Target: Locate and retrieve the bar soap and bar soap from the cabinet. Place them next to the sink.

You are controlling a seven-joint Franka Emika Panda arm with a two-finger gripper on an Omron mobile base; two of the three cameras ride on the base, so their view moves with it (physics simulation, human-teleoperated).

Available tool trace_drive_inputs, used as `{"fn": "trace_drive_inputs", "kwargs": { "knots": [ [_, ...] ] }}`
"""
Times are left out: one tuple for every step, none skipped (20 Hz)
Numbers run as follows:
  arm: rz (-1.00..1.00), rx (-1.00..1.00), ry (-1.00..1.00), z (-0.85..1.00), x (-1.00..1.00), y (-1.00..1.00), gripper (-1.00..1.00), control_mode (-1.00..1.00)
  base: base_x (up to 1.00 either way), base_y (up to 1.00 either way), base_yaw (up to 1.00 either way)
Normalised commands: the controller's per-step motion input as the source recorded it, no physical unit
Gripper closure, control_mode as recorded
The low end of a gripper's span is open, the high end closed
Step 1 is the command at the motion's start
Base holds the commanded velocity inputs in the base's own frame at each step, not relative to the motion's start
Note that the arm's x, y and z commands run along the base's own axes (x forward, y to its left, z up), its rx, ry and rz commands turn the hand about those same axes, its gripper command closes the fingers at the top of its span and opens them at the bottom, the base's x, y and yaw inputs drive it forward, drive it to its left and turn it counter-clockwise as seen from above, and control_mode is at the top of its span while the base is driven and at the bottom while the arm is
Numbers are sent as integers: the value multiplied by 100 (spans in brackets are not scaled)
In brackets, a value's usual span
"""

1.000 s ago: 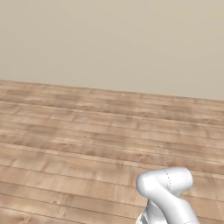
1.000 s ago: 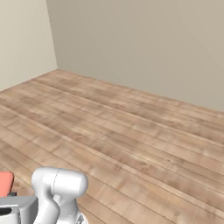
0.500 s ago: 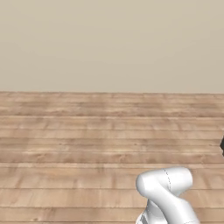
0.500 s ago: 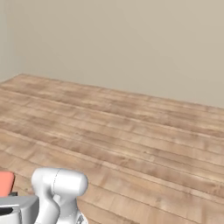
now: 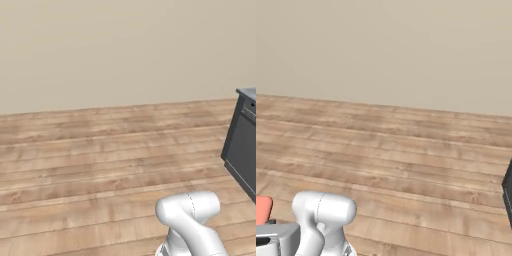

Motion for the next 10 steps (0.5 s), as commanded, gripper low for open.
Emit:
{"fn": "trace_drive_inputs", "kwargs": {
  "knots": [
    [0, 0, 0, 0, 0, 0, 100, 100, 24, -14, -35],
    [0, 0, 0, 0, 0, 0, 100, 100, 21, -15, -35],
    [0, 0, 0, 0, 0, 0, 100, 100, 20, -15, -36],
    [0, 0, 0, 0, 0, 0, 100, 100, 19, -14, -36],
    [0, 0, 0, 0, 0, 0, 100, 100, 19, -13, -36],
    [0, 0, 0, 0, 0, 0, 100, 100, 19, -13, -36],
    [0, 0, 0, 0, 0, 0, 100, 100, 16, -13, -35],
    [0, 0, 0, 0, 0, 0, 100, 100, 15, -10, -35],
    [0, 0, 0, 0, 0, 0, 100, 100, 15, -10, -36],
    [0, 0, 0, 0, 0, 0, 100, 100, 15, -10, -36]
  ]
}}
